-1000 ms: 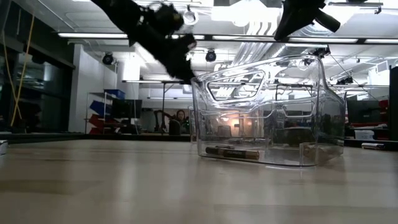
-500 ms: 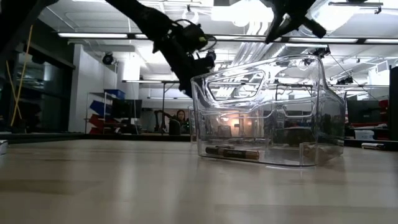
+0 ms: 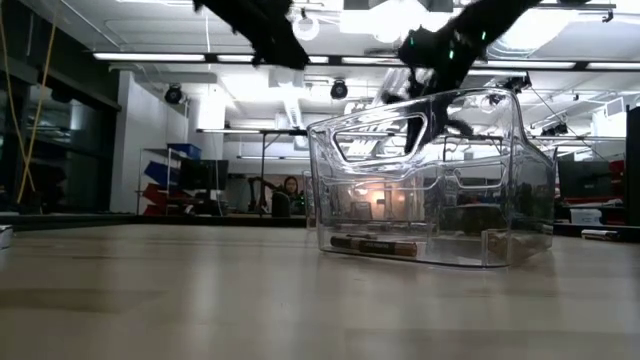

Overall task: Sort batteries
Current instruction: Adjust the top transparent bin, then adjust the black battery

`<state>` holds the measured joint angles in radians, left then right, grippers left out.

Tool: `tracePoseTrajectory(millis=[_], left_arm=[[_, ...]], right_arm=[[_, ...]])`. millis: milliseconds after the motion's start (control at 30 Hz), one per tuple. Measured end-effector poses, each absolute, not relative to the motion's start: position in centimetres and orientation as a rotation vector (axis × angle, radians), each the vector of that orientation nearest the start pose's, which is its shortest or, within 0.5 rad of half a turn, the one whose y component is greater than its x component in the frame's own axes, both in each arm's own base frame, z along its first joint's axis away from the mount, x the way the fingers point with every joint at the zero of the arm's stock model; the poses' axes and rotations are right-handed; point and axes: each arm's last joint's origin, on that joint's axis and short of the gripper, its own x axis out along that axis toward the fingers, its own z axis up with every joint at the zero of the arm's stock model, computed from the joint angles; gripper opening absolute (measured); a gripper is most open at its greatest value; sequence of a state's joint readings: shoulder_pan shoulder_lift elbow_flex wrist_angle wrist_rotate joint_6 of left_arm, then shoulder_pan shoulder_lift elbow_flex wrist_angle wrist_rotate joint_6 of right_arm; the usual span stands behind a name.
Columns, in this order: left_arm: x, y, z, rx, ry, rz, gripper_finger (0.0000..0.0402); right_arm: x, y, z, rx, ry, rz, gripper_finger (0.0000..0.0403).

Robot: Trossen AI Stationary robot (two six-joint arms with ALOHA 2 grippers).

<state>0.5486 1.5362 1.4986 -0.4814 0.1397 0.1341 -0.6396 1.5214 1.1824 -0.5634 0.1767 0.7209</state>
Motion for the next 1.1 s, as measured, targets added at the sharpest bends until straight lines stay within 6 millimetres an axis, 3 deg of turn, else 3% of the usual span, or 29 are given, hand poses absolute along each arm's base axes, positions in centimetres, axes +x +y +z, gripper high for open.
tracePoseTrajectory(millis=[200,300,400,600,967,1100], left_arm=[[25.4,14.9,41.4,-0.144,0.38,0.473,0.0102],[24.3,12.9,42.5,-0.148,0.362,0.543,0.0075],[23.5,11.1,43.0,-0.115,0.38,0.64,0.0024],[22.1,9.2,43.5,-0.058,0.417,0.759,0.0003],[18.1,8.1,44.7,-0.003,0.426,0.883,0.0001],[16.4,7.6,45.5,0.008,0.389,0.909,0.0]], right_arm=[[22.1,-26.6,23.1,0.933,0.608,-1.061,0.0],[21.5,-28.5,20.4,1.017,0.665,-0.986,0.0],[21.8,-29.0,17.9,1.061,0.744,-0.902,0.0],[24.4,-28.2,16.1,1.054,0.766,-0.753,0.0],[32.0,-21.8,17.0,0.977,0.694,-0.542,0.0],[33.5,-21.1,17.9,0.999,0.593,-0.525,0.0]])
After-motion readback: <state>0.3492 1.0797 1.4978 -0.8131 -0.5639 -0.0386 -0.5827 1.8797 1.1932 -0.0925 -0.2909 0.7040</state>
